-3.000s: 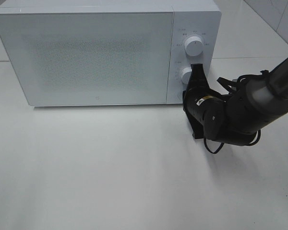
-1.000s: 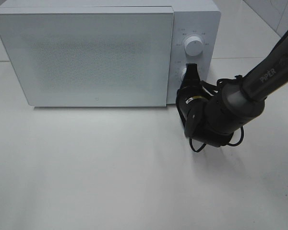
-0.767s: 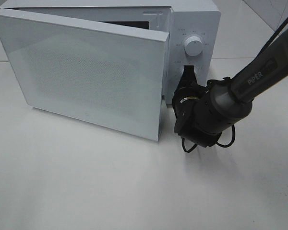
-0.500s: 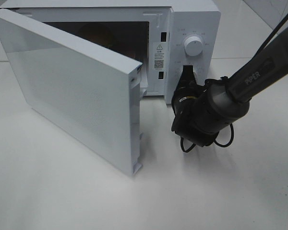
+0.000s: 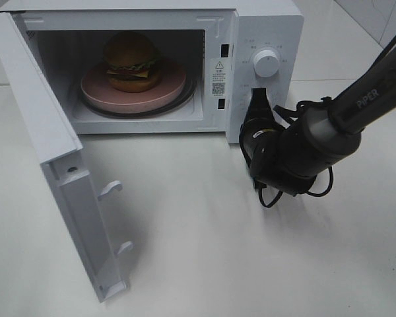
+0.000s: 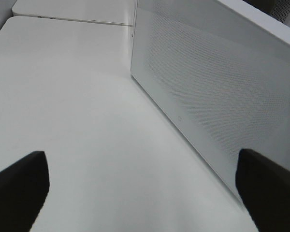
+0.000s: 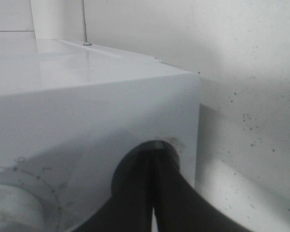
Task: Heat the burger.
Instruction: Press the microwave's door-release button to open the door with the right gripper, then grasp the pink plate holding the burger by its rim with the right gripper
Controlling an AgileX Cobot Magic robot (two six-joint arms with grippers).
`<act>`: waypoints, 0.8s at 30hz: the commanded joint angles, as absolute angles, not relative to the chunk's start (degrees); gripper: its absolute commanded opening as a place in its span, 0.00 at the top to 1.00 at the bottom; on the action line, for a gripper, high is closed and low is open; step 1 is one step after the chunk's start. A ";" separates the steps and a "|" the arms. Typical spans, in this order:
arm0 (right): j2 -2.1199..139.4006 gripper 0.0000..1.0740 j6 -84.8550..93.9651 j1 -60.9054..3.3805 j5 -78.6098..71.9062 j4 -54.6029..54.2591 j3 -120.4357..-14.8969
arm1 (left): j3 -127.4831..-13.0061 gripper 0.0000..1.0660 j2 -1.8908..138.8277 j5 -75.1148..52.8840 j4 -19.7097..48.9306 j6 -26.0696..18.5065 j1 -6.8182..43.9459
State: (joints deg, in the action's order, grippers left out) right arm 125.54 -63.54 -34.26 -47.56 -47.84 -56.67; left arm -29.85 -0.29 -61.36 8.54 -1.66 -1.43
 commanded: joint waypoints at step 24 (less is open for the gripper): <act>107.14 1.00 -48.93 -33.00 -29.45 -28.02 -44.06 | -29.56 0.08 -0.69 -61.36 8.71 -1.32 -1.66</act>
